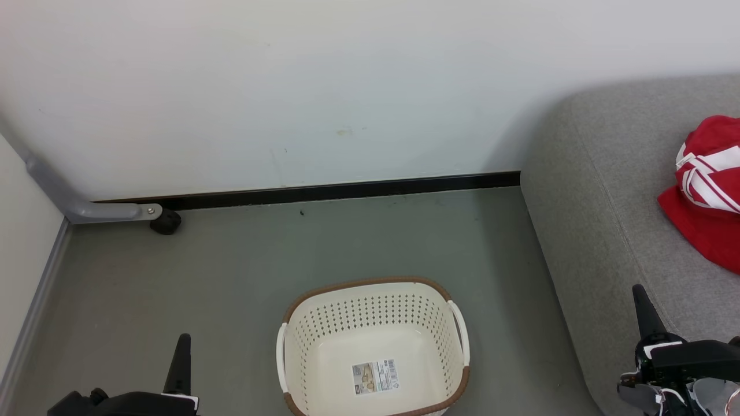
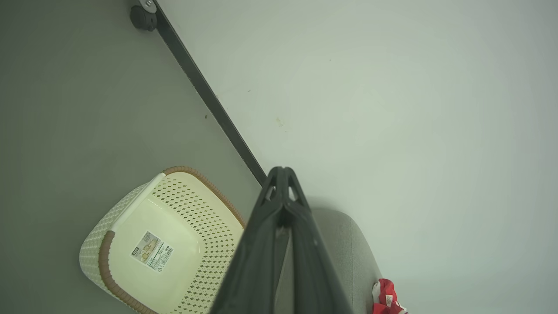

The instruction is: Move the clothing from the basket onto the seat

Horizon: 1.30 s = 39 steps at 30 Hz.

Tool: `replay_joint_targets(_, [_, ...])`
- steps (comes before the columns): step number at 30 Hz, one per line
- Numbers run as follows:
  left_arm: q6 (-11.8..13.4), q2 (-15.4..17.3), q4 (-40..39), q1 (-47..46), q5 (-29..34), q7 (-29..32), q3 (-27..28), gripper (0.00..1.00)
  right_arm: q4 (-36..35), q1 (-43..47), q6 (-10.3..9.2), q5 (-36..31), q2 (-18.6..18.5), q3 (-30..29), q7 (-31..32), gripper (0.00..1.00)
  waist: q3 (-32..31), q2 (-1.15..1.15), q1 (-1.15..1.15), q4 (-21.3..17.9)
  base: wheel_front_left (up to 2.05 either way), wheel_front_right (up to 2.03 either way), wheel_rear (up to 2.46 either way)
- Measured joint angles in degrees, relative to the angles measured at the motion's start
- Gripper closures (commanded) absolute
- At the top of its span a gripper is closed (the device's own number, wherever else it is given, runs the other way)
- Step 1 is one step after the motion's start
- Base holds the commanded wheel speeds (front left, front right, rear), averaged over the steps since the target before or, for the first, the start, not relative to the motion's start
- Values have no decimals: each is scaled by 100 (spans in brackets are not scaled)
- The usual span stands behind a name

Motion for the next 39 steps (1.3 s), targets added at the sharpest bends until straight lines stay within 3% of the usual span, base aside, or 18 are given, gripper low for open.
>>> replay_joint_targets(24, [-308,-63,-145,-154,-1852,470,274,100,-366,139,58,1835,179,-544,458,100,28,0,0,6,0,0,0])
replay_joint_targets(39, [-349,-70,-170,-191,-1900,500,283,100,-382,146,58,1898,190,-571,497,100,28,0,0,6,0,0,0])
